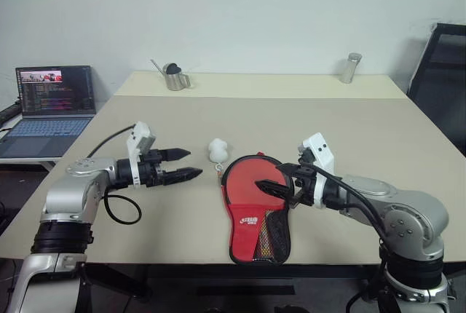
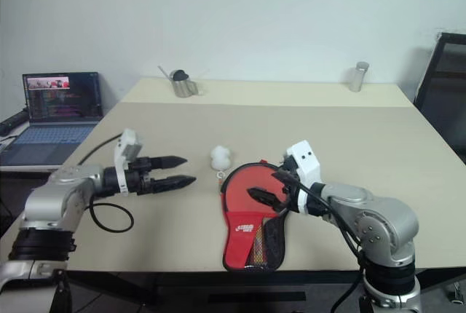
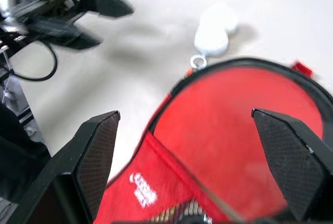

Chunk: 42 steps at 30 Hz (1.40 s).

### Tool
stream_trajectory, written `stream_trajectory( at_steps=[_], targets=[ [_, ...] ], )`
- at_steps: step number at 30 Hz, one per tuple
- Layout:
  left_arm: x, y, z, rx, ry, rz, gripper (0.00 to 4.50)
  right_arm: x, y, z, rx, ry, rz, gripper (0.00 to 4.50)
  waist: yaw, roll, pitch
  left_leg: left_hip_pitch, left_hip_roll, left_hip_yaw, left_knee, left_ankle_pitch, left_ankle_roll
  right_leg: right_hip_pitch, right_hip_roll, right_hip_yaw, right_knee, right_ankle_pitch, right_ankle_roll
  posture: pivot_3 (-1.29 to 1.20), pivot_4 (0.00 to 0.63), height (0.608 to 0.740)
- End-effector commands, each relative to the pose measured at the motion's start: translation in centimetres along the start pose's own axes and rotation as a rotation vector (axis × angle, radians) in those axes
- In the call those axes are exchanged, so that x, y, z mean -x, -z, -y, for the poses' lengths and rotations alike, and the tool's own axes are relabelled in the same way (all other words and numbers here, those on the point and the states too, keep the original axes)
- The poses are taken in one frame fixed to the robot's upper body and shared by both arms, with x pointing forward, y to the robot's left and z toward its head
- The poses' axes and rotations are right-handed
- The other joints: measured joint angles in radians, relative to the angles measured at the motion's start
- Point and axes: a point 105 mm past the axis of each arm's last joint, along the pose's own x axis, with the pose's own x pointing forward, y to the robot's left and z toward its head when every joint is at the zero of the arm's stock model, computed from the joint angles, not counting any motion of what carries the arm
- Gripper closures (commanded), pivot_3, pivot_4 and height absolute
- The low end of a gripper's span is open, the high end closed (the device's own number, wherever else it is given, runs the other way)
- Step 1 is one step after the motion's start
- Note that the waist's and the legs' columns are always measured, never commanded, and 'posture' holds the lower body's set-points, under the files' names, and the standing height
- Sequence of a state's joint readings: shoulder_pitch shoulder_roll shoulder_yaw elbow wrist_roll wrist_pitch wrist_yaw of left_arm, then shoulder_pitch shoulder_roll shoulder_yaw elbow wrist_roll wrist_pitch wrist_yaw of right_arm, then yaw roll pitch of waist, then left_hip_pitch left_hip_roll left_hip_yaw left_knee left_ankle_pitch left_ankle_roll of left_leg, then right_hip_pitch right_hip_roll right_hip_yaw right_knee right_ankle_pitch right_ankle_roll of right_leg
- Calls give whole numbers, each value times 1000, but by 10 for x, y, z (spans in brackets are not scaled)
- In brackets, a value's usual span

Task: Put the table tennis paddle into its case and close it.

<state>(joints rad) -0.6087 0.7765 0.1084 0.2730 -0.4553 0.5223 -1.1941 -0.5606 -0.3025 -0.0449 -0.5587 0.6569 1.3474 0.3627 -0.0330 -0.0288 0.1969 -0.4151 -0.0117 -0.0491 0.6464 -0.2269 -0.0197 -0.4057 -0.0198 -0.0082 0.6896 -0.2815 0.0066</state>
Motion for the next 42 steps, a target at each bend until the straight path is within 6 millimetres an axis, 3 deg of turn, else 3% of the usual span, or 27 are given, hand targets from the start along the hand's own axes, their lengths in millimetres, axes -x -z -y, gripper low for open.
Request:
stream_trajectory(
  at_steps=[1,6,10,16,30,42],
  targets=[
    [3,-11,-17,-93,-110,27,0,-12,-2,-3,67,-39,18,32,0,0,0,0,0,0,0,0,0,0,0,0,0,0,0,0,150,740],
    [-4,-4,-37,-117,-214,-15,0,-34,11,4,158,-8,-7,32,1,0,0,0,0,0,0,0,0,0,0,-1,0,0,0,0,150,740],
    [-33,6,-53,-80,-296,-52,0,-44,11,6,152,4,27,32,9,-1,0,-1,-1,-1,1,0,0,0,0,-1,0,0,0,0,150,740],
    [-65,3,-71,14,-382,-19,0,-49,15,4,125,16,49,32,7,-2,-1,-2,-1,-1,1,0,0,0,-1,-1,0,0,0,0,150,740],
    [-114,14,-61,75,-369,-138,0,-58,15,-3,124,32,69,32,1,-2,-1,-1,-2,-1,1,0,0,-1,-1,-2,1,0,0,0,150,740],
    [-147,29,-38,100,-318,-198,0,-61,13,-2,111,71,92,32,3,-3,-1,-1,-2,-1,1,0,0,-1,-1,-2,2,0,0,0,150,740]
  ],
)
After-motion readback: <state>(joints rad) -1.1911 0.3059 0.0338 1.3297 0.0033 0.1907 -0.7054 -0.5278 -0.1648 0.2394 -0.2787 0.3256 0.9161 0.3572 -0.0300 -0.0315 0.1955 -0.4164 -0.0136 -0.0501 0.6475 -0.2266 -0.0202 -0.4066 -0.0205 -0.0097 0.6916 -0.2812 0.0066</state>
